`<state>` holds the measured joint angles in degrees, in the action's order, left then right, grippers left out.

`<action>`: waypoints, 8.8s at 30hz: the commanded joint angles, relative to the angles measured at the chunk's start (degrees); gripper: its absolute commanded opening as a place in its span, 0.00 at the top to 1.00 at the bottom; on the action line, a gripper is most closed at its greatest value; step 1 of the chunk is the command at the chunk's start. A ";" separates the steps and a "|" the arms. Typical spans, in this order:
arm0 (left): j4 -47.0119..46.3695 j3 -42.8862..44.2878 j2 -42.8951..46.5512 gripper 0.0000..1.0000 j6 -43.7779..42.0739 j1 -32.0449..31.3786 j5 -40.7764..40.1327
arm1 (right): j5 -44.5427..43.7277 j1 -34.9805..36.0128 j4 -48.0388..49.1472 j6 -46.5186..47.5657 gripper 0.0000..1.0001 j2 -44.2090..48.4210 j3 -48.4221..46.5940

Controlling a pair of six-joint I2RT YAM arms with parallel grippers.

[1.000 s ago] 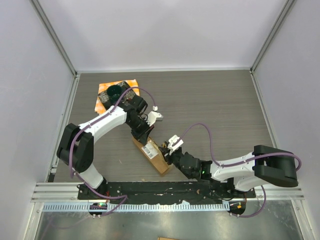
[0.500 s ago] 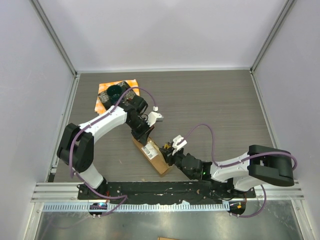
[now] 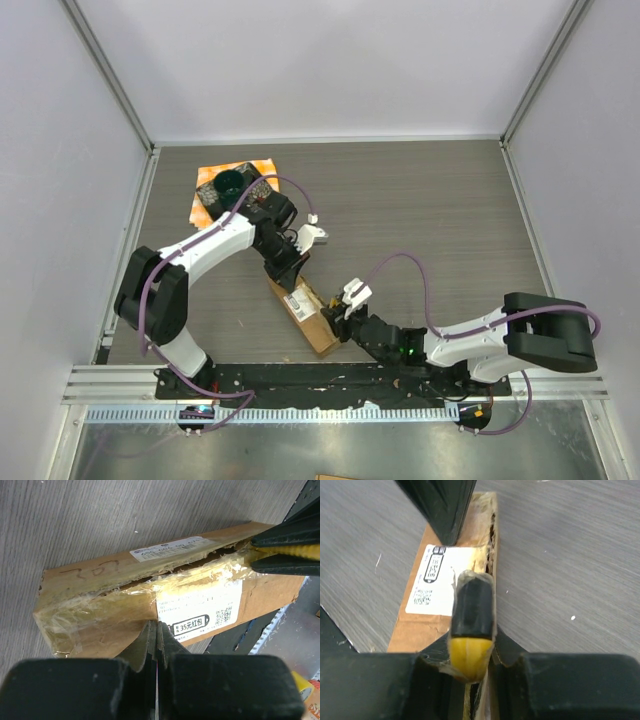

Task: Unpack the express box
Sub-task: Cut the express box at the center of the board.

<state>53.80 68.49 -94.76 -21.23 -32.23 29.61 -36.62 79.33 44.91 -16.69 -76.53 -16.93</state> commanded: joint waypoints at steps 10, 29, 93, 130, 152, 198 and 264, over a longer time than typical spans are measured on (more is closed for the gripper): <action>2.10 -3.97 2.03 0.86 -4.34 5.86 -1.39 | -3.81 2.85 -10.98 -8.18 0.99 2.09 -0.65; -4.93 -10.65 -1.30 0.91 -6.18 2.08 -8.59 | -4.95 -1.71 -18.97 -23.90 0.99 8.24 4.53; -0.89 -9.42 0.54 0.92 -9.44 -0.64 -7.72 | -2.14 -2.60 6.51 9.30 0.99 6.57 -2.32; -1.51 -8.46 -1.04 0.95 -7.51 -0.64 -8.60 | -3.02 -1.46 -7.02 1.40 0.99 10.44 2.16; -3.35 -10.39 -1.92 0.97 -8.03 -0.64 -12.03 | -12.68 7.50 -23.01 -7.65 0.99 18.26 2.69; -1.51 -8.38 -1.04 0.82 -8.83 -6.71 -14.15 | -9.87 5.40 -24.69 -19.88 0.99 17.39 3.04; 5.69 -9.00 4.23 0.84 -6.81 -16.56 -18.01 | -13.74 8.65 -33.39 -19.70 0.99 31.45 3.84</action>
<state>50.04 61.32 -87.09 -25.12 -54.11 17.15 -44.75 85.30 11.49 -39.35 -46.17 -12.97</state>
